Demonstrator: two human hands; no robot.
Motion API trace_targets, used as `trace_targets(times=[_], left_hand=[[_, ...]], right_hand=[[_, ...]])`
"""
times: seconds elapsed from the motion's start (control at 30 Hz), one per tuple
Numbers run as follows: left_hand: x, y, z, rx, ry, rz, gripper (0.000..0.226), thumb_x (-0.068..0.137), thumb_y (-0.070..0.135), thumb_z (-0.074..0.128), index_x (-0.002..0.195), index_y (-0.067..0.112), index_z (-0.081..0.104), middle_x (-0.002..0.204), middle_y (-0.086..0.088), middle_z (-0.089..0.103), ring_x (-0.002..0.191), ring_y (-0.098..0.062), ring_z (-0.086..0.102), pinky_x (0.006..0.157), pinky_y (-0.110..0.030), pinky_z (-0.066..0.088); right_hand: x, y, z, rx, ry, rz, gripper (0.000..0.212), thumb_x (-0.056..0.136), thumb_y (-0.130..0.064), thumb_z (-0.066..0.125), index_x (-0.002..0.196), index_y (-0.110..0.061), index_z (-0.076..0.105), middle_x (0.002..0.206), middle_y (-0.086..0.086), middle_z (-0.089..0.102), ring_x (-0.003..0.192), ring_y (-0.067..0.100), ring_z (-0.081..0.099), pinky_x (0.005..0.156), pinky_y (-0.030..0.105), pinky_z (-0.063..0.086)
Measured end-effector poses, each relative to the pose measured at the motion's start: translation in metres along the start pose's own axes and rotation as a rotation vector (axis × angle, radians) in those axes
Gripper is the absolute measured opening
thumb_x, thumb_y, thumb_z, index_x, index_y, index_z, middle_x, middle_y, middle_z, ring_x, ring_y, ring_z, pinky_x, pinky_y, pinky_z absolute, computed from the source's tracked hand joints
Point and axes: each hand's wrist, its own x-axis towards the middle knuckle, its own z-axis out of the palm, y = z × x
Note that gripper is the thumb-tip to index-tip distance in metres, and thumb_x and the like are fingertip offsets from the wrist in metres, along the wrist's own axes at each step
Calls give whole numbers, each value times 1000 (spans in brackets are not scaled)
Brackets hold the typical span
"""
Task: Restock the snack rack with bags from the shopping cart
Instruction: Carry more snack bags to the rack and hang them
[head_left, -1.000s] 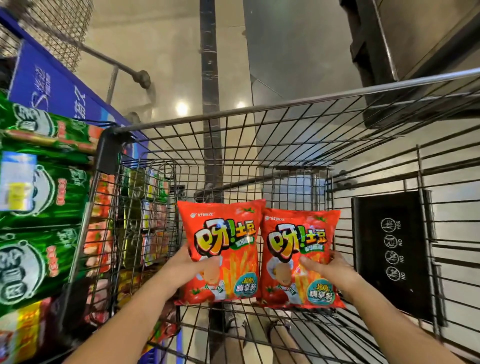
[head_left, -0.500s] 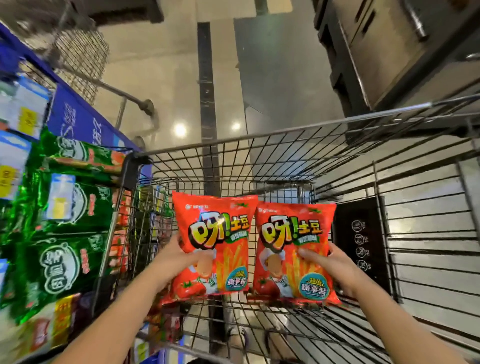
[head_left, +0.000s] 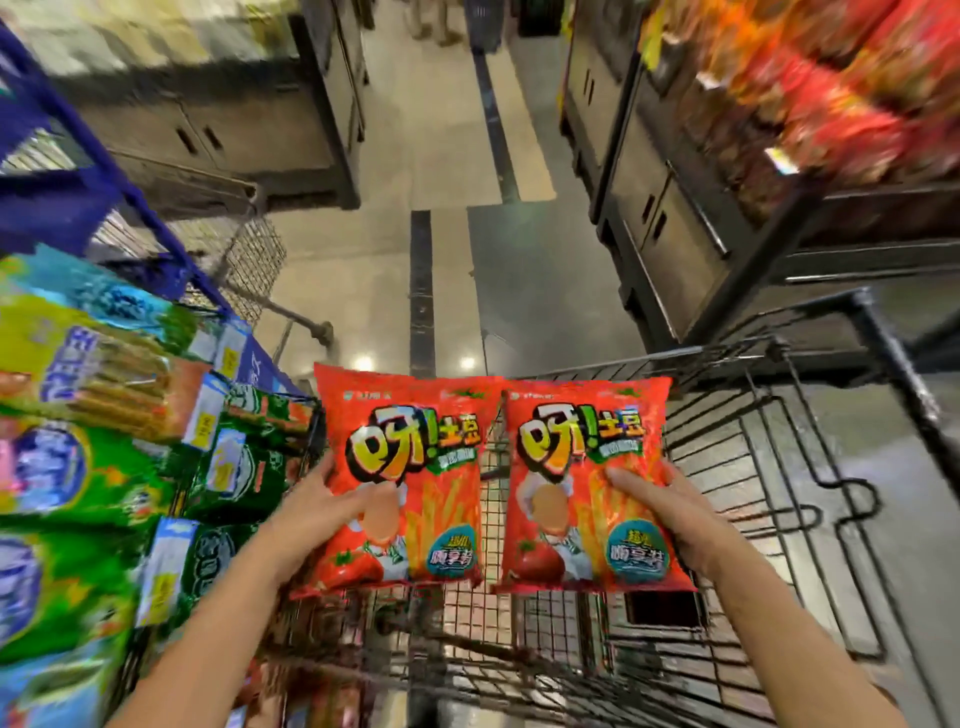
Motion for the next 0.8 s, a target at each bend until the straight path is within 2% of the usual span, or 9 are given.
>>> trace_targets(times=[0.07,0.2,0.27,0.33,0.4,0.43,0.5,0.6,0.8], left_hand=[[-13,14,-8,-41,9,56,84,71,51,91,137,33,41,106,16,66,96,-3,63,93,-31,49],[-30,40,-20,-166,47,176,107,55,68,90,144,32,42,118,6,66,104,-17,62,103,-39,45],[-36,51,-22,-233,48,221,89,77,43,85,152,26,40,123,4,63,103,-15,57,98,-33,44],[-40,56,-24,-287,50,245,76,82,32,85,146,29,43,109,12,66,87,-8,62,80,-22,47],[-41,56,-30,-330,-1,278,100,48,59,98,133,33,51,107,12,74,82,-7,74,72,-22,51],[-42,54,-33,-346,-14,274,116,27,69,97,130,36,54,108,13,77,84,-7,76,73,-25,54],[-42,46,-40,-383,-34,265,118,13,76,93,121,46,56,102,18,78,88,-4,76,76,-28,55],[-58,39,-41,-410,-32,286,109,22,77,93,122,51,58,107,19,78,97,-6,75,86,-33,56],[-101,14,-40,-492,93,242,112,33,66,98,133,32,61,117,3,78,105,-23,76,98,-49,56]], right_hand=[[-14,-20,4,-1,-6,-58,78,61,-34,97,126,-19,57,105,12,79,93,33,77,76,43,63],[-34,-50,12,-9,19,-150,89,58,-45,98,132,-18,56,112,13,77,100,36,75,93,55,58],[-41,-61,17,-35,34,-183,91,54,-50,98,129,-19,58,111,11,78,98,35,76,93,55,58],[-46,-69,22,-60,52,-222,78,63,-44,94,127,-18,58,107,9,79,95,32,77,87,48,61],[-52,-75,26,-78,76,-262,67,68,-38,87,126,-17,60,103,7,80,90,30,78,80,42,61],[-54,-78,28,-96,84,-269,63,69,-37,85,125,-19,60,102,6,80,89,29,78,79,41,61],[-58,-81,29,-123,79,-276,62,69,-39,84,123,-22,60,101,5,80,89,30,78,84,47,61],[-59,-86,31,-162,57,-274,64,69,-43,84,124,-24,59,103,5,80,91,30,78,90,52,60],[-51,-97,40,-225,-69,-278,68,68,-44,85,127,-24,57,102,6,80,89,31,78,82,47,62]])
